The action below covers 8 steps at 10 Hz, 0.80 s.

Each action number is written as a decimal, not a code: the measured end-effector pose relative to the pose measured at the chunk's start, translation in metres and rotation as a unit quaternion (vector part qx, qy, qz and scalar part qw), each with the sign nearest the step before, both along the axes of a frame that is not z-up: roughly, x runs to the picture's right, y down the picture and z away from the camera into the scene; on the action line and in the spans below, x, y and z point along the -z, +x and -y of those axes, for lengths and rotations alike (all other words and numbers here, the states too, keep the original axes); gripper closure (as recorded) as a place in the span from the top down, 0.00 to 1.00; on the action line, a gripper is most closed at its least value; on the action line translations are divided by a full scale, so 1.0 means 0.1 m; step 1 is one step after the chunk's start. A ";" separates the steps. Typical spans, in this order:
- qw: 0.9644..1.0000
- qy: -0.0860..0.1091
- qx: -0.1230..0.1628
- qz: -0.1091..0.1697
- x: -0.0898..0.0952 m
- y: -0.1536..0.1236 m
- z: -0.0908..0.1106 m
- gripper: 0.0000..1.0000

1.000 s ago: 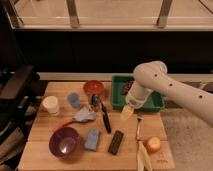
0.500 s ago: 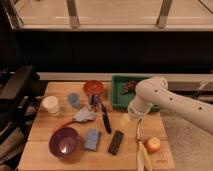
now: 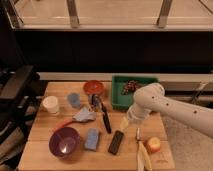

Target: Place eraser in paper cup

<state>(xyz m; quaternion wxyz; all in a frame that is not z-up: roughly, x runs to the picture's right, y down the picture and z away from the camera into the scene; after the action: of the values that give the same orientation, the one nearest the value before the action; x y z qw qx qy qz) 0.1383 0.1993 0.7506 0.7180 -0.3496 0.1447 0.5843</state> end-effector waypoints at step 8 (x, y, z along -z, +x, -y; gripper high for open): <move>0.997 -0.067 -0.010 -0.020 -0.17 -0.25 -0.47 0.65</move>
<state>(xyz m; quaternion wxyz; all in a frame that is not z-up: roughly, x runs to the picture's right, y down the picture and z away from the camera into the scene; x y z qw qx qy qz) 0.1135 0.2462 0.7678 0.6839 -0.3868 0.1947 0.5872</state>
